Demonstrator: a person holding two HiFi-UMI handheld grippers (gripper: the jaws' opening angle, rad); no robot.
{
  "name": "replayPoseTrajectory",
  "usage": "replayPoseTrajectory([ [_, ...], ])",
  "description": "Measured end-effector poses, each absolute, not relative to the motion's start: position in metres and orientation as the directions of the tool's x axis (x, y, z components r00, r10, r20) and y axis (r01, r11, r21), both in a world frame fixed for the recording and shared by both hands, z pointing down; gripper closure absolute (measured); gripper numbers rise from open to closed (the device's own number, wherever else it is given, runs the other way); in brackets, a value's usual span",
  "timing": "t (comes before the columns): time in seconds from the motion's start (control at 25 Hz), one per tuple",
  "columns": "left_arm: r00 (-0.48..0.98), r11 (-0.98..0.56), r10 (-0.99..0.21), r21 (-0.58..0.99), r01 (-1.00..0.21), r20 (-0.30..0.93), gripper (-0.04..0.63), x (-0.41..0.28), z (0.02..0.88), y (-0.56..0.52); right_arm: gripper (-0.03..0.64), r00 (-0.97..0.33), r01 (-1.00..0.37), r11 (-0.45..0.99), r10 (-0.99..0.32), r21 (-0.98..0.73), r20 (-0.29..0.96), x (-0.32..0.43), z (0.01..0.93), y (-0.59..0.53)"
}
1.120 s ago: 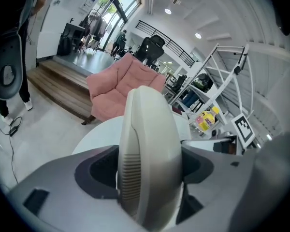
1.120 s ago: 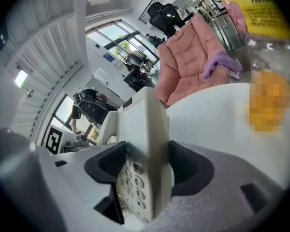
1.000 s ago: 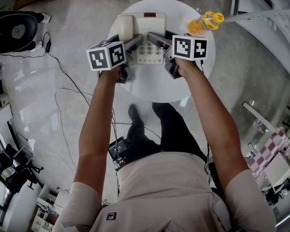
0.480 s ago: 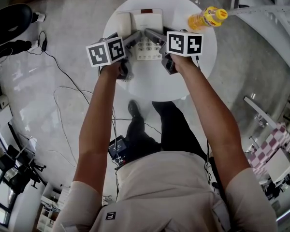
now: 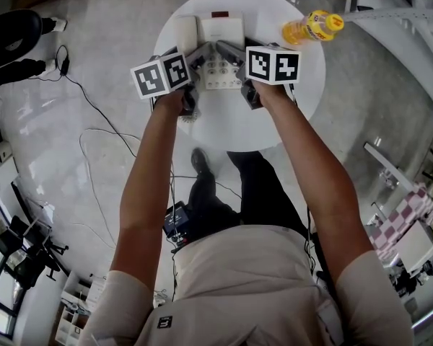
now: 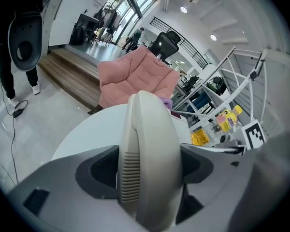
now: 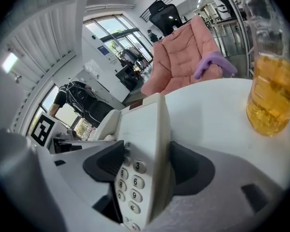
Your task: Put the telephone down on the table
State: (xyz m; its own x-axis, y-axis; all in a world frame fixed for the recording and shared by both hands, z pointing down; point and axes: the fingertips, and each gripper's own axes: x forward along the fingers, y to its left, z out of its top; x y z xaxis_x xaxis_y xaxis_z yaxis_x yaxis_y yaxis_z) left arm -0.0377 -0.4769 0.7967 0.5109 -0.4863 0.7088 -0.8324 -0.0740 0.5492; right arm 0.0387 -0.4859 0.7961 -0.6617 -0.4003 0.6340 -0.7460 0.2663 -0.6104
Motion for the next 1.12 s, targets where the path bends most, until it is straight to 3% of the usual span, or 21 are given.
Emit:
replayPoseTrajectory([
  [0.24, 0.475, -0.096, -0.519, 0.503, -0.859, 0.711, 0.249, -0.040, 0.796, -0.478, 0.322, -0.599, -0.800, 0.355, -0.413, -0.484, 0.686, 0.040, 0.794, -0.490],
  [0.52, 0.391, -0.168, -0.569, 0.363, -0.916, 0.724, 0.253, -0.049, 0.781, -0.476, 0.333, -0.525, -0.846, 0.359, -0.439, -0.394, 0.729, 0.041, 0.787, -0.488],
  [1.12, 0.409, -0.217, -0.672, 0.364, -0.906, 0.617, 0.266, -0.072, 0.705, -0.466, 0.433, -0.450, -0.891, 0.312, -0.514, -0.330, 0.730, 0.056, 0.744, -0.487],
])
